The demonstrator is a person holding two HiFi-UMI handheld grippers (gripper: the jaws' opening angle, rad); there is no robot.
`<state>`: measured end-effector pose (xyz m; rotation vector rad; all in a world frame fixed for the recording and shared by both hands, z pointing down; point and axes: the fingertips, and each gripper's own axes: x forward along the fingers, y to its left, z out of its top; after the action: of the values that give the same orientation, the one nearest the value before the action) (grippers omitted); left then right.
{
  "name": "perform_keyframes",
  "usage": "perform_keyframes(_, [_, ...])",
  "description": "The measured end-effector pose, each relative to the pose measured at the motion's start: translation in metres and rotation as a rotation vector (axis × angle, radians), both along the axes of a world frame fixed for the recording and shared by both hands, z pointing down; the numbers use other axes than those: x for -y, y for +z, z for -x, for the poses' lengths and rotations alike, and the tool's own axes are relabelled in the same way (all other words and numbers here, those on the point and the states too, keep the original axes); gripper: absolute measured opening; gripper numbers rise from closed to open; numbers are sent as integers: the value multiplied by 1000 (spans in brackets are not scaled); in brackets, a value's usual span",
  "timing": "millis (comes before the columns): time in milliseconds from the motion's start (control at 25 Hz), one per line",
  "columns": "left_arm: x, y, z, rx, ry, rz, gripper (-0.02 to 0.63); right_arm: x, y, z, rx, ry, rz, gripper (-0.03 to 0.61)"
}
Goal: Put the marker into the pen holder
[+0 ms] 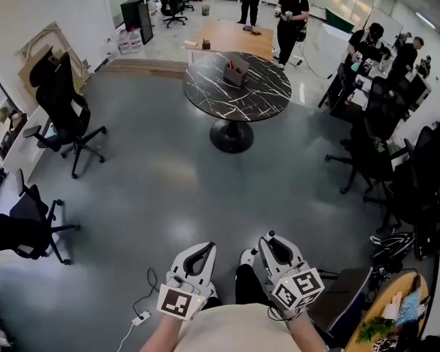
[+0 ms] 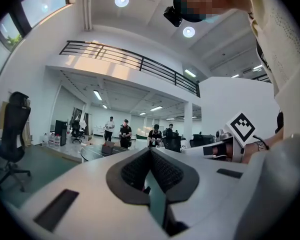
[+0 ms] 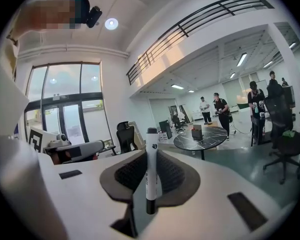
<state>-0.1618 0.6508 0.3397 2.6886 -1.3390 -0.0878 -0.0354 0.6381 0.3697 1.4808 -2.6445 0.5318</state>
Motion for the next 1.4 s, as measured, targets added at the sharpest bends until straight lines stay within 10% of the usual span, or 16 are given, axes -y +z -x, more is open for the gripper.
perform_keyframes(680, [197, -16, -134, 36, -104, 11, 8, 205, -10, -133, 34, -127, -49, 74])
perform_keyframes(1400, [396, 11, -127, 23, -44, 57, 8, 381, 6, -135, 8, -34, 13, 74])
